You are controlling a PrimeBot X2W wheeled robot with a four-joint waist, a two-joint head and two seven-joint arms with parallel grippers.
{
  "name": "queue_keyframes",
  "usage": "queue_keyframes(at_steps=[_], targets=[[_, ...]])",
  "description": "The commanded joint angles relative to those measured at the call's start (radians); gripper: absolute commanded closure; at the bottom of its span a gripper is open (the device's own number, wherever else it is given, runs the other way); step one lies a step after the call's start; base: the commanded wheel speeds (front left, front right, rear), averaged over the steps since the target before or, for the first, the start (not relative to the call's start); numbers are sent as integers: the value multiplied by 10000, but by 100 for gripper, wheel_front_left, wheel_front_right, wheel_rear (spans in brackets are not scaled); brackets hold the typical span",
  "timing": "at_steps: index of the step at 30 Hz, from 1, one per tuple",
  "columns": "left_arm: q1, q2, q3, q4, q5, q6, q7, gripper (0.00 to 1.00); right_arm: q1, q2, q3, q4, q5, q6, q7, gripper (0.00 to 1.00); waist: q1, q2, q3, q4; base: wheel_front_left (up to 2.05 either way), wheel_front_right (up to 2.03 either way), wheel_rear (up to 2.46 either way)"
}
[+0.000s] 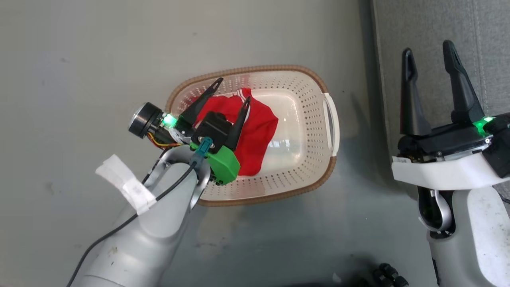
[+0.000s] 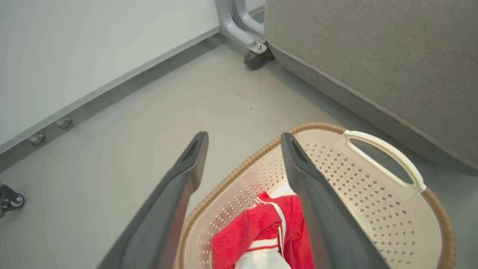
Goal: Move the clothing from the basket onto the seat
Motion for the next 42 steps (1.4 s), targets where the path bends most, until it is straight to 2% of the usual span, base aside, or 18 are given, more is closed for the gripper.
queue_keyframes(at_steps=[1, 9, 18, 25, 37, 38, 39, 40, 42], targets=[[-442, 69, -88, 459, 174, -77, 8, 0, -275, 33, 121, 64, 86, -5, -92, 0, -1, 0, 1559, -966, 0, 0, 0], [-1816, 112, -527, 3267, 493, -134, 12, 0, -828, 189, 638, 464, 392, -6, -268, 0, -1, 0, 2490, -1781, 0, 0, 0], [-3006, 443, -769, 5259, 753, 30, 320, 0, -1148, 291, 847, 378, 743, -5, -263, 0, -1, 0, 3276, -2399, 0, 0, 0], [-3647, 798, -920, 5871, 826, 149, 836, 0, -1244, 307, 1057, 339, 936, -5, -262, 0, -1, 0, 3660, -2713, 0, 0, 0], [-4003, 1311, -1182, 6211, 810, 138, 2446, 0, -1277, 306, 1360, 85, 1242, -5, -263, 0, -1, 0, 4083, -3145, 0, 0, 0], [-4004, 1322, -1223, 6215, 815, 127, 2623, 10, -1261, 306, 1362, 63, 1237, -5, -262, 0, -1, 0, 4093, -3162, 0, 0, 0], [-4011, 1320, -1260, 6214, 827, 130, 2710, 96, -1247, 306, 1364, 41, 1228, -5, -262, 0, -1, 0, 4097, -3167, 0, 0, 0], [-4030, 1319, -1303, 6223, 848, 156, 2885, 100, -1225, 306, 1359, 22, 1205, -5, -263, 0, -1, 0, 4101, -3163, 0, 0, 0], [-4127, 1266, -1394, 6227, 883, 201, 3017, 100, -1205, 308, 1353, -16, 1190, -5, -262, 0, -1, 0, 4109, -3160, 0, 0, 0]])
